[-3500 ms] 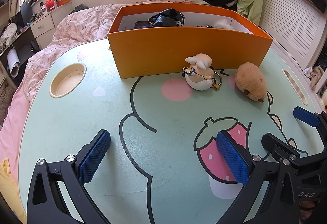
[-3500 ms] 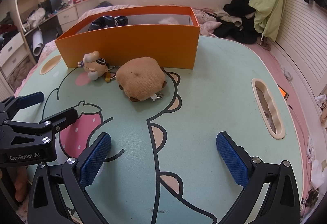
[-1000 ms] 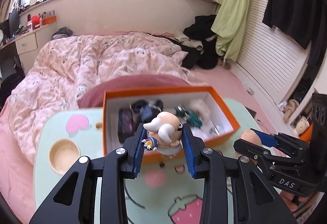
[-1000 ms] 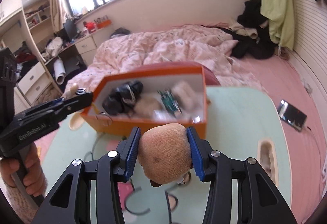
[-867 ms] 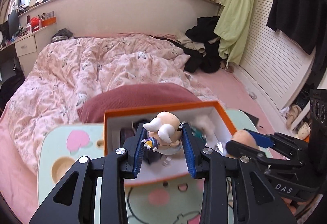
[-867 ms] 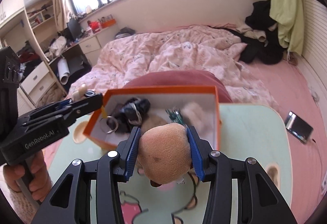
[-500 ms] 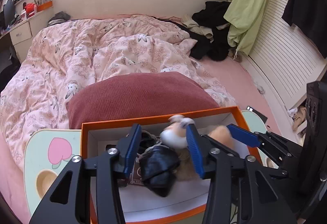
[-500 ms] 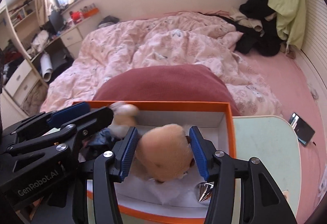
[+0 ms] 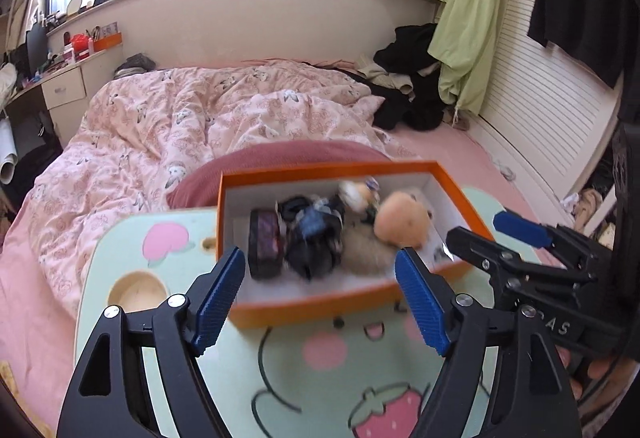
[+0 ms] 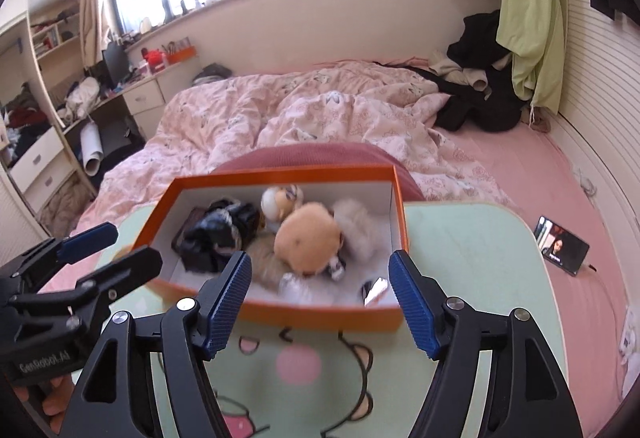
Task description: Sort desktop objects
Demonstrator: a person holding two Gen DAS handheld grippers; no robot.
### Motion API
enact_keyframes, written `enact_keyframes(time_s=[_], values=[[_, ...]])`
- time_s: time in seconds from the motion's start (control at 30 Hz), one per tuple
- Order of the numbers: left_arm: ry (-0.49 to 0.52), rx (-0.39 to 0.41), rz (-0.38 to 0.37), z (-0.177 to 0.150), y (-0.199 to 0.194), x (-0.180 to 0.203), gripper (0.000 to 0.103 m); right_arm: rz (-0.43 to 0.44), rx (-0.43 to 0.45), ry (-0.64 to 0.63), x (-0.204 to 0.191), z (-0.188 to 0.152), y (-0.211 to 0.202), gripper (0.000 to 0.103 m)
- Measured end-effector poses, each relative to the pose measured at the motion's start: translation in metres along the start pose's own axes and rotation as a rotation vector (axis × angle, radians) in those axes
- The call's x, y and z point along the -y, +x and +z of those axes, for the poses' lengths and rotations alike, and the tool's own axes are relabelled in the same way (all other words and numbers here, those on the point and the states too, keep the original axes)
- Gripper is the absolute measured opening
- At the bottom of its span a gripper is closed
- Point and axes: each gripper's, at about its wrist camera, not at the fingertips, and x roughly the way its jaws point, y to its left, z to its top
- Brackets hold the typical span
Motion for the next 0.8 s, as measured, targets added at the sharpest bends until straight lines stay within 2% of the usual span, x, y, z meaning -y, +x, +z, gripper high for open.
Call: enact_keyframes(time_s=[0.17,0.3,0.5,0.53,0.6,0.67,0.7,0.77,0.8], values=[[0.002,-0.04,0.022,-0.037,-0.001,0.006,0.078,-0.035,-0.033,-0.044,-0.007,-0.032,-0.009,0.075],[0.013,-0.104,0.048,-0.066,0.01,0.01,0.078,-0.068,-0.077,-0.07,-0.007,-0.063,-0.008,0.075],[-0.007,-0.16,0.091,-0.094,0.024,0.012,0.078,-0.087,-0.118,-0.013,0.005,-0.092,-0.007,0.075],[-0.005,-0.16,0.1,-0.095,0.025,0.013,0.081,-0.102,-0.118,-0.008,0.007,-0.095,-0.007,0.076],[0.01,-0.163,0.127,-0.097,0.026,0.016,0.084,-0.125,-0.13,-0.011,0.008,-0.102,-0.005,0.079],[0.015,-0.169,0.126,-0.099,0.027,0.017,0.094,-0.135,-0.142,-0.014,0.012,-0.105,-0.003,0.086],[0.017,-0.179,0.125,-0.101,0.029,0.017,0.103,-0.152,-0.141,-0.014,0.014,-0.106,-0.003,0.09],[0.017,-0.178,0.118,-0.102,0.03,0.015,0.103,-0.186,-0.149,0.0,0.018,-0.108,-0.001,0.103],[0.018,-0.175,0.119,-0.103,0.03,0.014,0.103,-0.191,-0.15,0.009,0.021,-0.108,0.0,0.103]])
